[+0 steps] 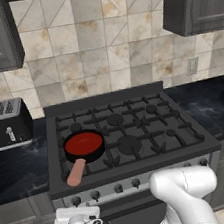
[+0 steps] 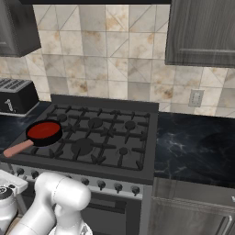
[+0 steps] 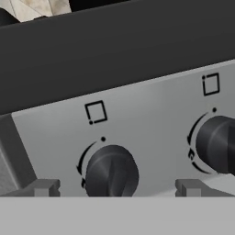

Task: Wait until the marinara sauce is simmered to a deep red color and then turn off the stove.

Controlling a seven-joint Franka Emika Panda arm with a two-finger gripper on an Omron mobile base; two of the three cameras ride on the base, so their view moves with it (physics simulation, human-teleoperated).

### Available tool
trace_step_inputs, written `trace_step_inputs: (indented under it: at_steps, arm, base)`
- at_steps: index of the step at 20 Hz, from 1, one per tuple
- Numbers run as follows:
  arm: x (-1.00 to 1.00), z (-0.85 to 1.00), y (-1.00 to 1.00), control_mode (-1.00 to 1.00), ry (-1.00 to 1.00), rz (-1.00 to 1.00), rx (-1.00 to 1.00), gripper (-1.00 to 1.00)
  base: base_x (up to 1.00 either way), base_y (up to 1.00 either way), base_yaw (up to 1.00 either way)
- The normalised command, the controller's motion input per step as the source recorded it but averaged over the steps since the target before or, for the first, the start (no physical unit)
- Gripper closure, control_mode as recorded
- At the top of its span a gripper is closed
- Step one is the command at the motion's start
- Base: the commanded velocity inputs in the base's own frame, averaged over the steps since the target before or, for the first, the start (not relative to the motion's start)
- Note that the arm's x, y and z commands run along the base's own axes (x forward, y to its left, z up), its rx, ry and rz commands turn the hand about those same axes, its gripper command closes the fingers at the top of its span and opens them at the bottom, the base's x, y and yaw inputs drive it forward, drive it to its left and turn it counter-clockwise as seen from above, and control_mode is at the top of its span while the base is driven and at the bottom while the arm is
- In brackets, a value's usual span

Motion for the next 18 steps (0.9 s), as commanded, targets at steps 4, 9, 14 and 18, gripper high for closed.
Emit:
trace_step_inputs:
  at_steps: [4,9,14,18]
  arm:
    - [0.00,0.00,0.00,-1.00,0.00,0.00,0.00,1.00]
    - [0.00,0.00,0.00,-1.00,0.00,0.00,0.00,1.00]
    - [0.00,0.00,0.00,-1.00,0.00,0.00,0.00,1.00]
    - [0.00,0.00,0.00,-1.00,0.00,0.00,0.00,1.00]
  base:
    - [0.00,0.00,0.00]
    - [0.00,0.00,0.00]
    - [0.00,0.00,0.00]
    - [0.00,0.00,0.00]
